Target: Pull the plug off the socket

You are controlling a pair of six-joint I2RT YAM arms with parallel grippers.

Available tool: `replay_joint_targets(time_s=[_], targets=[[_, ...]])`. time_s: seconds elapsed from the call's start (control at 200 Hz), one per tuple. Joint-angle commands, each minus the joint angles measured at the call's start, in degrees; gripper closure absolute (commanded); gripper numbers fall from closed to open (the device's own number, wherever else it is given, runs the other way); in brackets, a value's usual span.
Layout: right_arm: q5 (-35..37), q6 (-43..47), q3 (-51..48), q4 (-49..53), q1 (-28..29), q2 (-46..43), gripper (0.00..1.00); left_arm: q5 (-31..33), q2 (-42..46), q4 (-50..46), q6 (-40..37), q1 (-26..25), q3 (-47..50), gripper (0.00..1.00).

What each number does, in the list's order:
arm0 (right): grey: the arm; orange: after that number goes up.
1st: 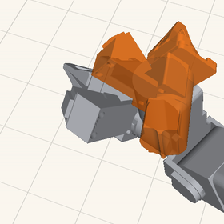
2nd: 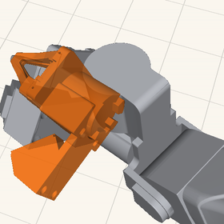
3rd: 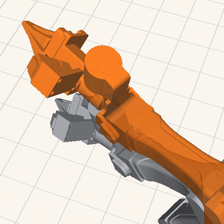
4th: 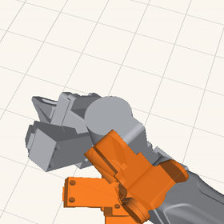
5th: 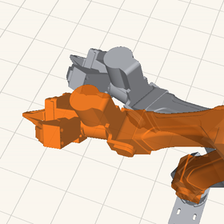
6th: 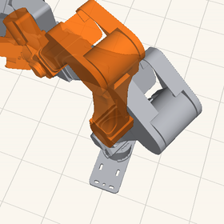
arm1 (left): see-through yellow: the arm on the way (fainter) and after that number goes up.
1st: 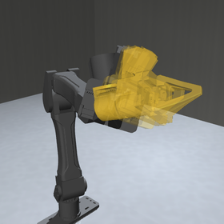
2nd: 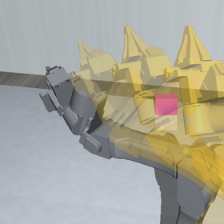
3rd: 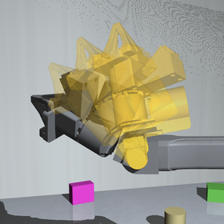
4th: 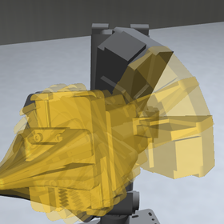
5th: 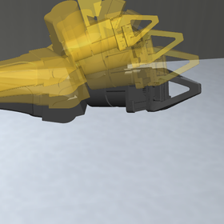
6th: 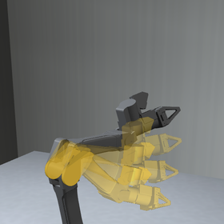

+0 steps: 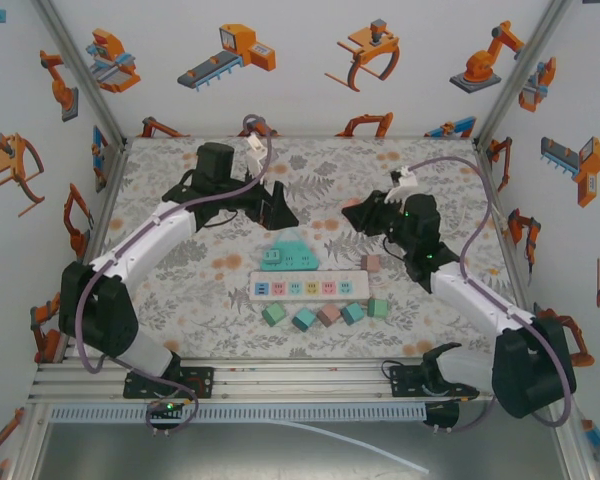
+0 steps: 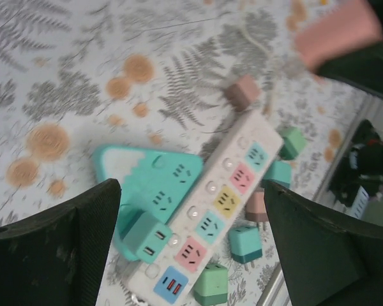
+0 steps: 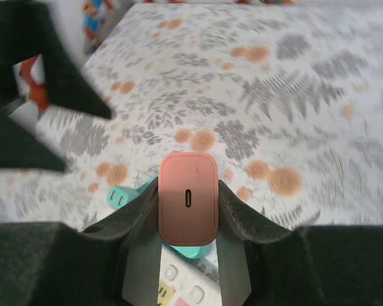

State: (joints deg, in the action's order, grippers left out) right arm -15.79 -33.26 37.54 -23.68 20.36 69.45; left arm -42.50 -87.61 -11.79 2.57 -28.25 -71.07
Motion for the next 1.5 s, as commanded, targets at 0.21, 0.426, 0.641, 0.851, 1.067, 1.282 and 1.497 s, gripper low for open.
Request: replay_joint_targets(time_s=[0.21, 0.426, 0.641, 0.851, 1.067, 1.282, 1.497], targets=[[-4.2, -20.8, 1.1, -1.2, -2.9, 15.7, 0.91, -19.1, 3.7, 7.1, -6.7, -2.0, 3.3, 0.05], [-10.5, -21.3, 7.6, 4.4, -2.7, 28.6, 0.86, -14.2, 3.5, -1.1, -12.8, -4.5, 1.2, 0.0], [-9.5, -19.5, 8.1, 6.8, -2.2, 32.0, 0.76, -9.3, 3.0, -1.9, -13.5, -4.5, 1.1, 0.02], [-7.5, -16.3, 8.3, 10.6, -2.2, 31.1, 0.58, -5.8, 1.7, -3.0, -13.4, -4.5, 0.5, 0.03], [-5.8, -13.7, 8.8, 15.9, -2.3, 27.6, 0.48, 1.4, 1.3, -4.4, -13.6, -4.5, 0.1, 0.03], [-2.9, -11.0, 9.7, 22.1, -2.2, 20.9, 0.46, 13.1, 0.9, -5.4, -12.6, -4.3, -0.3, 0.03], [1.8, -6.0, 12.0, 26.7, -1.1, 10.6, 0.45, 24.6, -0.1, -7.0, -11.3, -4.0, -0.9, 0.03]])
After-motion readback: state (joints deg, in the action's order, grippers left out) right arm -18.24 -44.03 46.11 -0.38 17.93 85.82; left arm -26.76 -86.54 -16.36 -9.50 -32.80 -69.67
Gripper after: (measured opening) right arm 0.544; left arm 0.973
